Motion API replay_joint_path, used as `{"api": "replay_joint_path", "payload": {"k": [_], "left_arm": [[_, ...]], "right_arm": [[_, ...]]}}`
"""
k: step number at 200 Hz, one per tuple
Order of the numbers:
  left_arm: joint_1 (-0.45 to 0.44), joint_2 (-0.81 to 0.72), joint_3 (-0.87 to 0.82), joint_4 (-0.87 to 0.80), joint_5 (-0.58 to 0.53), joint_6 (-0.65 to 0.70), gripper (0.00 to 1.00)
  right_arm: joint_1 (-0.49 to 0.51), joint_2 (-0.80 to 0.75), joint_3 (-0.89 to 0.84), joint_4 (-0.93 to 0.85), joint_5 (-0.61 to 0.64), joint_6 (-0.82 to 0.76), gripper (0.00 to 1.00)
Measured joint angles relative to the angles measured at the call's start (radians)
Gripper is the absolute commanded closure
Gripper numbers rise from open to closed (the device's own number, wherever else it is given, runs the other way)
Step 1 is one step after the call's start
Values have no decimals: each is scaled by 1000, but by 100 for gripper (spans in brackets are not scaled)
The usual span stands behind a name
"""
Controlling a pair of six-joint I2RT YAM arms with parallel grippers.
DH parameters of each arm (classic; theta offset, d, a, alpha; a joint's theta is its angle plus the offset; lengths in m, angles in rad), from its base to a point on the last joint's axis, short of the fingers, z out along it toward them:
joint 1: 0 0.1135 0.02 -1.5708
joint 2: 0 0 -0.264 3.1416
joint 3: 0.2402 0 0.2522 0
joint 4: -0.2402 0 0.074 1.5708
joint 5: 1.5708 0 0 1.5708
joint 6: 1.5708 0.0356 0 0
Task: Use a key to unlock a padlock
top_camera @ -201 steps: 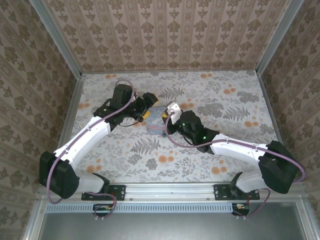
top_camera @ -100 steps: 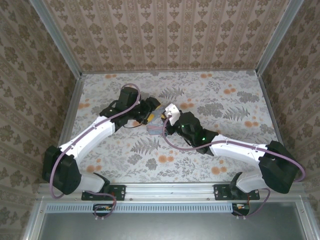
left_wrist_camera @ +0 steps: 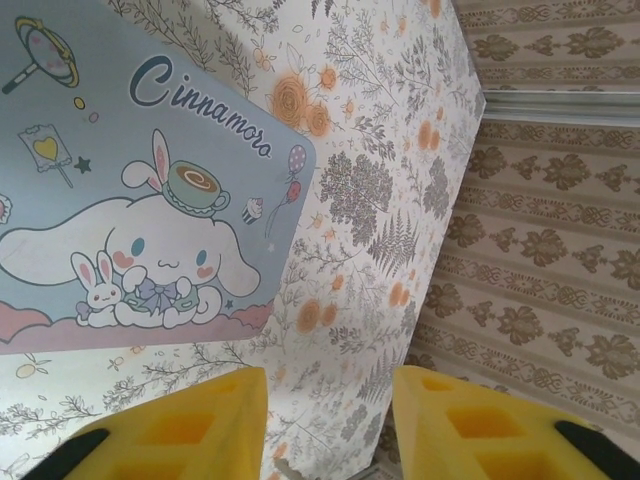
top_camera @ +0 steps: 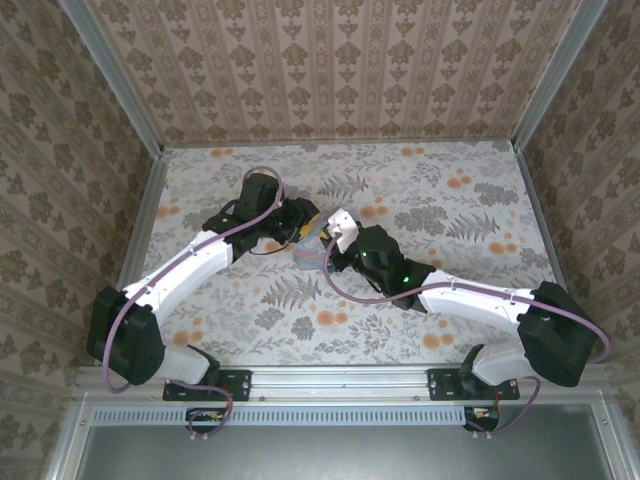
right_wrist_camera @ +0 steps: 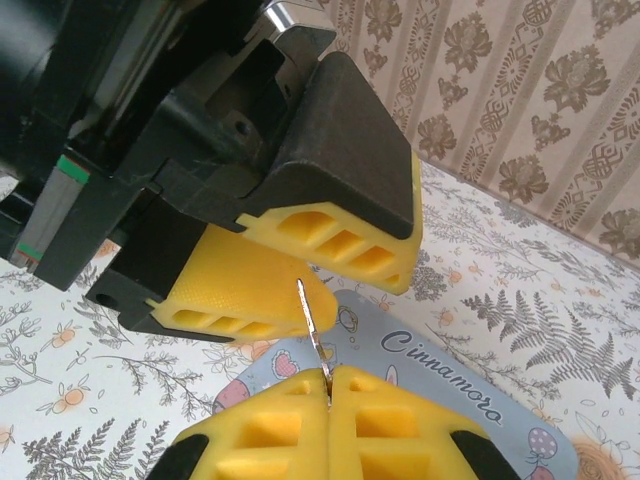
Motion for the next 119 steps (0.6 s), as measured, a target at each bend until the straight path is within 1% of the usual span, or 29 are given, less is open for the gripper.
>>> {"api": "replay_joint_path", "payload": {"k": [29, 51, 86, 102, 119], "left_arm": [[0, 1, 0, 1, 0, 0, 71], [-4, 8, 0, 1, 0, 1, 76], [-13, 20, 0, 2, 0, 0, 76], [-15, 20, 0, 3, 0, 0, 78], [-18, 20, 0, 5, 0, 1, 82]], "right_arm": [[0, 0, 0, 0, 0, -1, 100], [1, 15, 3, 2, 0, 0, 100], [2, 44, 3, 1, 0, -1, 100], [2, 47, 3, 1, 0, -1, 100], [2, 47, 3, 1, 0, -1, 100]]}}
